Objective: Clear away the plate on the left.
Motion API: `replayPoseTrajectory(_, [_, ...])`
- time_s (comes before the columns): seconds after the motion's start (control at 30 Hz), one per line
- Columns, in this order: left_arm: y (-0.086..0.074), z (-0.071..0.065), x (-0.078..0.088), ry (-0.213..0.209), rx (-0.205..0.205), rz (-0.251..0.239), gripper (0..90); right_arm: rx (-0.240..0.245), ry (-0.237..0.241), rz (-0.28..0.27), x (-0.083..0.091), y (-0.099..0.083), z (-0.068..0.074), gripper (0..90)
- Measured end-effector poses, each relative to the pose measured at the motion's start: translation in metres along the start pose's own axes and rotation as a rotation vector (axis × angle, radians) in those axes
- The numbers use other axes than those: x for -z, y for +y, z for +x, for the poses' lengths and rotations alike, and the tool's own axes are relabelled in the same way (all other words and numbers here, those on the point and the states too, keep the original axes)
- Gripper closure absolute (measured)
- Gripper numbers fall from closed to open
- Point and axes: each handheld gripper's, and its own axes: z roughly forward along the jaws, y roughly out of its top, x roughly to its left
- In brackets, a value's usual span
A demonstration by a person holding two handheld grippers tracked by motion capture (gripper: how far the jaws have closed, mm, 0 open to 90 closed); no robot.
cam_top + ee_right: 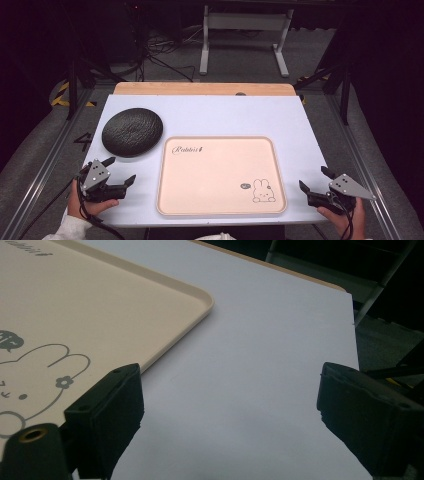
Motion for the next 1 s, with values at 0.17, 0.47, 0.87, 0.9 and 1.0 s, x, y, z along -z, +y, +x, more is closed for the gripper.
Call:
replayPoseTrajectory(0.17, [0.000,0.002,0.002,0.002,0.004,-0.001,11.7,0.008,0.008,0.011,-0.002,-0.001,0.001,12.1])
replayPoseTrajectory(0.47, [-0.001,0.003,-0.001,0.034,-0.029,0.039,12.7,0.009,0.010,0.014,-0.003,0.001,0.003,12.1])
replayPoseTrajectory(0.87, [0.013,0.009,-0.030,0.137,-0.180,0.184,18.1,0.008,0.007,0.017,-0.002,0.000,0.004,12.2])
replayPoseTrajectory(0.9, [0.015,0.009,-0.032,0.132,-0.194,0.196,18.7,0.007,0.007,0.017,-0.003,0.000,0.003,12.2])
replayPoseTrajectory(1.0, [0.022,0.008,-0.042,0.173,-0.255,0.231,21.9,0.005,0.007,0.018,-0.003,0.000,0.003,12.2])
